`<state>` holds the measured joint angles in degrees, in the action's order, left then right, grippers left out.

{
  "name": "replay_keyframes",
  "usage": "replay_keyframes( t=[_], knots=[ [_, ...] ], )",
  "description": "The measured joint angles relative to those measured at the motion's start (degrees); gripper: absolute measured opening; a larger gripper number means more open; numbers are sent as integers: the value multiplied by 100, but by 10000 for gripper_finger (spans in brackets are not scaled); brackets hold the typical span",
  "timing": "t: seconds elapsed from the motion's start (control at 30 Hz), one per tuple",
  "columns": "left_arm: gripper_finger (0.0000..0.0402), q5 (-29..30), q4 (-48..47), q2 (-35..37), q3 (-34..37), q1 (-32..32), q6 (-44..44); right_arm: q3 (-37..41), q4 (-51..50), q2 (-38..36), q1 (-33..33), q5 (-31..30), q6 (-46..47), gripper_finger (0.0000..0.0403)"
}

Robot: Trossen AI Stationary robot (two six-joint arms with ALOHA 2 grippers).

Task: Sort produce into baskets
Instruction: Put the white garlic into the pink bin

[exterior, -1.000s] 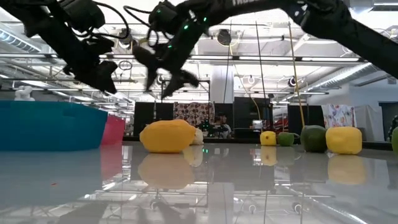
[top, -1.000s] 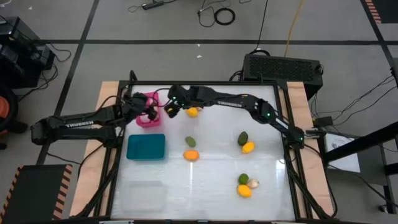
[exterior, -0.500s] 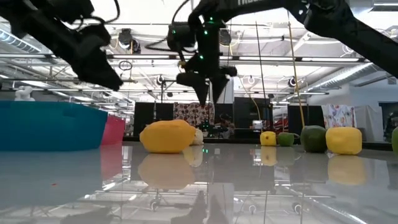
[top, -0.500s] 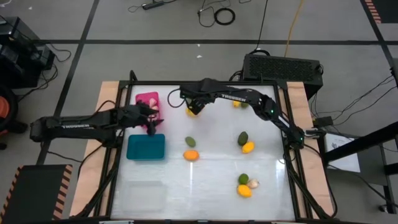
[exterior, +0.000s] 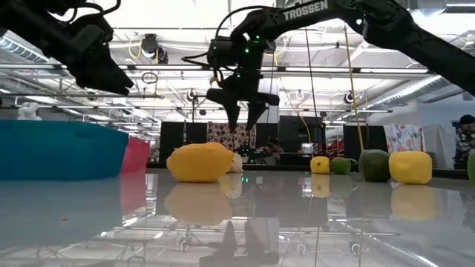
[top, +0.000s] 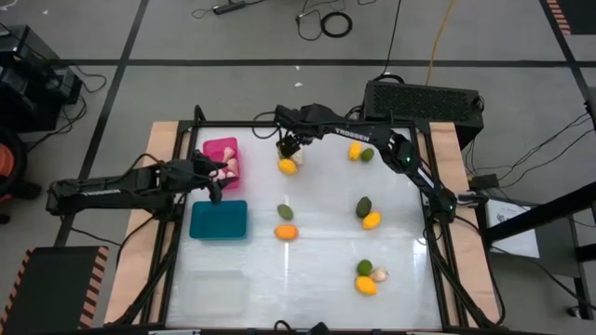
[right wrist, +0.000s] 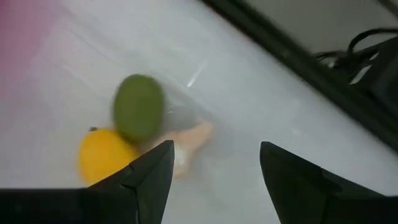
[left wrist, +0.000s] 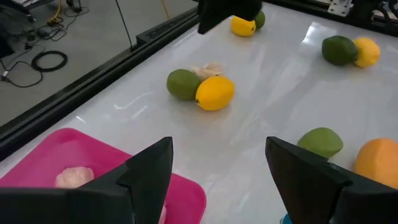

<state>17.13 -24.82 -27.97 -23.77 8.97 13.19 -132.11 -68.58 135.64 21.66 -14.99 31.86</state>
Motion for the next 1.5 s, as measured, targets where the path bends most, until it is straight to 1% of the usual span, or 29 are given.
replay_keyframes(
  t=[0.13,0.23,0.5,0.77,1.0,1.33,1.5],
  knots=[
    [263,17,15,-2,0,-2,0,0,93,76,-29,58,804,231],
    [263,25,17,-2,0,-1,4,0,184,261,-33,155,1101,231],
    [263,26,-5,-7,-1,0,4,2,237,780,-55,196,1316,231],
    [263,124,-26,-7,-2,0,2,2,69,945,-79,209,1369,225],
    [263,140,-60,-7,-2,-1,0,2,-229,943,-169,333,1401,179],
    [263,142,-64,-7,-2,0,-2,2,-234,941,-261,255,1043,81],
    [263,164,-64,-7,-2,0,-7,2,-232,935,-265,252,947,58]
  ],
)
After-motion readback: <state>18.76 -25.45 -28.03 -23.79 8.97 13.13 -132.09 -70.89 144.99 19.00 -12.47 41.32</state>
